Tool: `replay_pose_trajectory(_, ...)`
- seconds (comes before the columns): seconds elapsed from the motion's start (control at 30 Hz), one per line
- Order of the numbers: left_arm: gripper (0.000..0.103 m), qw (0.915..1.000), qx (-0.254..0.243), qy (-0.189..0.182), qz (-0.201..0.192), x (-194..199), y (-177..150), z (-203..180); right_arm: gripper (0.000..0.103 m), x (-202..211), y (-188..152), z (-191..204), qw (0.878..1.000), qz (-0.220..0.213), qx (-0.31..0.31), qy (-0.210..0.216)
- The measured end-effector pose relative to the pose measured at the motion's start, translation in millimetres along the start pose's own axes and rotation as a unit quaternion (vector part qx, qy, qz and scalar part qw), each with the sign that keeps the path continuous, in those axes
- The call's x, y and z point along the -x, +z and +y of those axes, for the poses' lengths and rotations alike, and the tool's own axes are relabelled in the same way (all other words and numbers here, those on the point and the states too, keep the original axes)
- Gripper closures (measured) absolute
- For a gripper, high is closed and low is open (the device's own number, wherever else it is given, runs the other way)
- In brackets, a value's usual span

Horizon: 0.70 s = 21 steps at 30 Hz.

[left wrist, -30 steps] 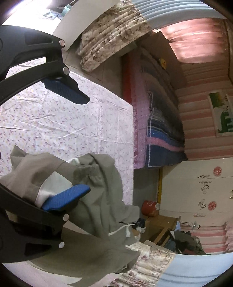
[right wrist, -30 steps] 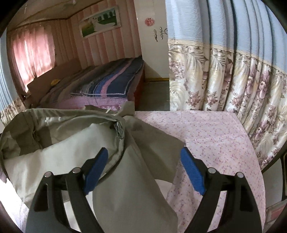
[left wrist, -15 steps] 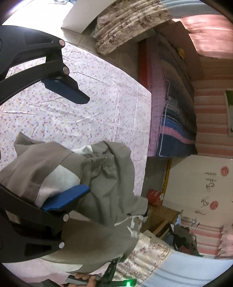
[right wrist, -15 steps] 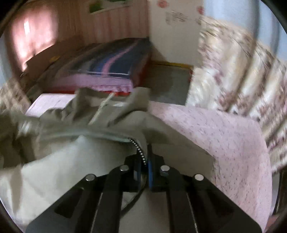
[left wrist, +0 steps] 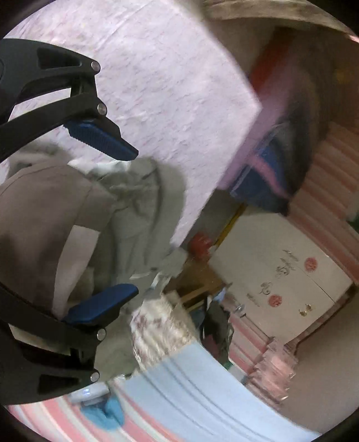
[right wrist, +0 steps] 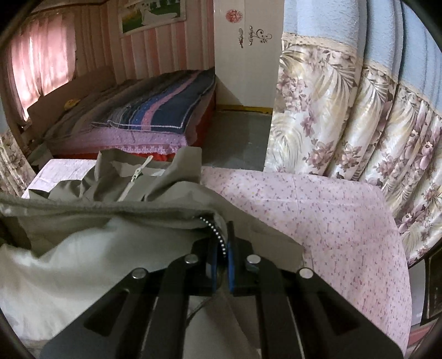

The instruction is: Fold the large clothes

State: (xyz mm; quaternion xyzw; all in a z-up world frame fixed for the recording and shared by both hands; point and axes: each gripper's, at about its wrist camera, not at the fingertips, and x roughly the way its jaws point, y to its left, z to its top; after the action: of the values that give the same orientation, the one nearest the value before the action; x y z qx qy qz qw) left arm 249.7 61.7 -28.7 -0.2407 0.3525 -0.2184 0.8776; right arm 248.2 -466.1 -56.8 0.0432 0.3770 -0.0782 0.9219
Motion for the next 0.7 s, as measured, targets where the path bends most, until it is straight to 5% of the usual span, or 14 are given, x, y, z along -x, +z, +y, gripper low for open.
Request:
replay_pose_trajectory(0.17,0.011,0.9903,0.095,-0.059,-0.083,18,2,5,0.099,-2,-8,6,1.000,0.008,-0.003,0.013)
replay_pose_trajectory(0.3,0.005,0.9893,0.092,0.023,-0.111,32,16,1,0.098,4,-10,9,1.000,0.001,-0.005,0.019)
replay_pose_trajectory(0.37,0.004,0.9885,0.033,0.105,-0.104,36,12,-11,0.098,9,-9,8,1.000,-0.005,-0.006,0.015)
replay_pose_trajectory(0.43,0.003,0.9785,-0.038,0.174,-0.104,43,-11,-22,0.098,13,-8,4,1.000,-0.007,-0.013,0.017)
replay_pose_trajectory(0.53,0.003,0.9758,-0.077,0.190,-0.076,50,-54,-23,0.094,20,-7,-2,1.000,-0.012,-0.017,0.019)
replay_pose_trajectory(0.6,0.003,0.9775,-0.093,0.181,-0.055,55,-93,-27,0.064,26,-9,-7,0.999,-0.014,-0.021,0.026)
replay_pose_trajectory(0.67,0.003,0.9796,-0.100,0.171,-0.035,55,-121,-30,0.045,35,-13,-10,0.999,-0.028,-0.022,0.028)
replay_pose_trajectory(0.7,0.003,0.9789,-0.102,0.175,-0.028,52,-133,-33,0.045,39,-15,-12,0.999,-0.034,-0.025,0.030)
